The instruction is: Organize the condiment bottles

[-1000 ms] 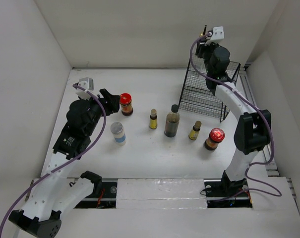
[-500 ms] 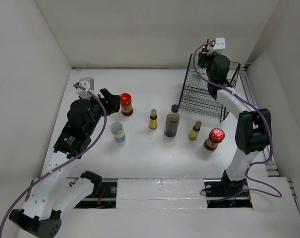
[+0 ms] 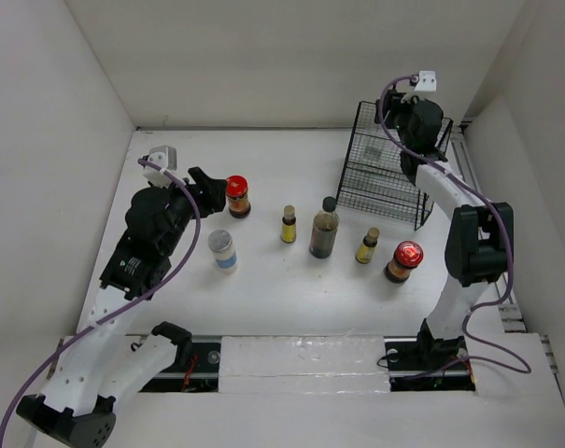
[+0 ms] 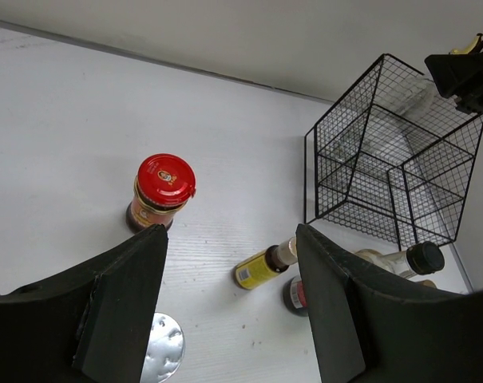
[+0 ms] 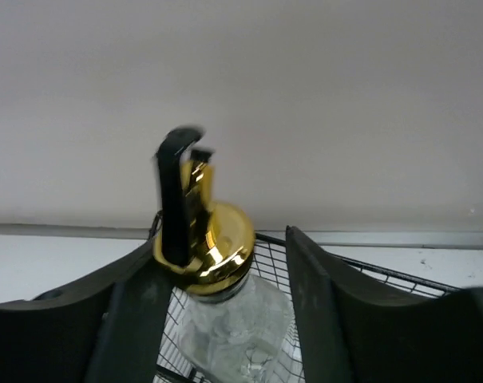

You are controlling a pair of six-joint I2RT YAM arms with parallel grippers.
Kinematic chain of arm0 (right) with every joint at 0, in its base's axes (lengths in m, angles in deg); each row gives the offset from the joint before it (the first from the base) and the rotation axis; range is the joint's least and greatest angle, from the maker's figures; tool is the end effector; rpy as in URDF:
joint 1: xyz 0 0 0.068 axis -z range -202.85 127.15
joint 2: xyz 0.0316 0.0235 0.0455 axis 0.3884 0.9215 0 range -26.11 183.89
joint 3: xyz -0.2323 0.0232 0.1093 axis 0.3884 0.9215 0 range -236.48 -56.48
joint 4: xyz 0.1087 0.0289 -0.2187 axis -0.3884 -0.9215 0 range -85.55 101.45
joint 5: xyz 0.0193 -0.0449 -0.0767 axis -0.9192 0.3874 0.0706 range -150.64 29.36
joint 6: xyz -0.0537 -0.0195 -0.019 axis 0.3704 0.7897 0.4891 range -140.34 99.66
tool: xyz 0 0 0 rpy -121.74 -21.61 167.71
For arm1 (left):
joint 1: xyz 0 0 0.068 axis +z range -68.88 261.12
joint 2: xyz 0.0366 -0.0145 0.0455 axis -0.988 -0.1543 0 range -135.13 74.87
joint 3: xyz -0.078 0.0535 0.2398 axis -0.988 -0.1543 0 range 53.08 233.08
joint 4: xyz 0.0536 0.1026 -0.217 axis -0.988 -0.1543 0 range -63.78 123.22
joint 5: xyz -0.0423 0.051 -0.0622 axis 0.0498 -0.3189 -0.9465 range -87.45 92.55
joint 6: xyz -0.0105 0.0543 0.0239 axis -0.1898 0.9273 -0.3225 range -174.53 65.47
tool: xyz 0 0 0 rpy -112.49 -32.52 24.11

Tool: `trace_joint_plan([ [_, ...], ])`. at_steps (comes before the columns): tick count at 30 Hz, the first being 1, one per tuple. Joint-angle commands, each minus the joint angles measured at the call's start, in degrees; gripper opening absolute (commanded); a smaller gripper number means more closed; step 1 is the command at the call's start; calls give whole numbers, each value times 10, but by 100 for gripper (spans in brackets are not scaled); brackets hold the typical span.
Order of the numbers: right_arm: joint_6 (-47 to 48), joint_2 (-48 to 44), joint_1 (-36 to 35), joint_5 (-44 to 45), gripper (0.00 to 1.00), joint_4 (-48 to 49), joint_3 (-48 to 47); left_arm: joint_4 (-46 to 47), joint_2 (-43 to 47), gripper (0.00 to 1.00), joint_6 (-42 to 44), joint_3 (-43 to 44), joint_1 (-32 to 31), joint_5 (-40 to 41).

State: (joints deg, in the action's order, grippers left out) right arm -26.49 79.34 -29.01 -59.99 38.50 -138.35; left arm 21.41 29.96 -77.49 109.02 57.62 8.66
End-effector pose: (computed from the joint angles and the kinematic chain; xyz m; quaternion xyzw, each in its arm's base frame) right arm 0.4353 0.0466 0.3238 0.0041 0.6854 0.0742 0.7244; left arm 0.1624 -0.0655 0.3899 -0.0341 0.7111 -0.2417 0.6594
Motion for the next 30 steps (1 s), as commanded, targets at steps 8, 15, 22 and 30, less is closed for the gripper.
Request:
trace_joint_plan([
  [8, -14, -68, 6, -16, 85, -97, -85, 27, 17, 61, 7, -1, 2, -10],
  [15, -20, -146, 11, -6, 89, -117, -54, 27, 17, 61, 7, -1, 2, -10],
  [22, -74, -322, -17, -113, 3, -117, 155, 27, 17, 52, 2, -7, 2, -5],
  [30, -48, -498, -100, -224, 54, -217, 333, 21, -9, 36, 2, -1, 2, -5],
])
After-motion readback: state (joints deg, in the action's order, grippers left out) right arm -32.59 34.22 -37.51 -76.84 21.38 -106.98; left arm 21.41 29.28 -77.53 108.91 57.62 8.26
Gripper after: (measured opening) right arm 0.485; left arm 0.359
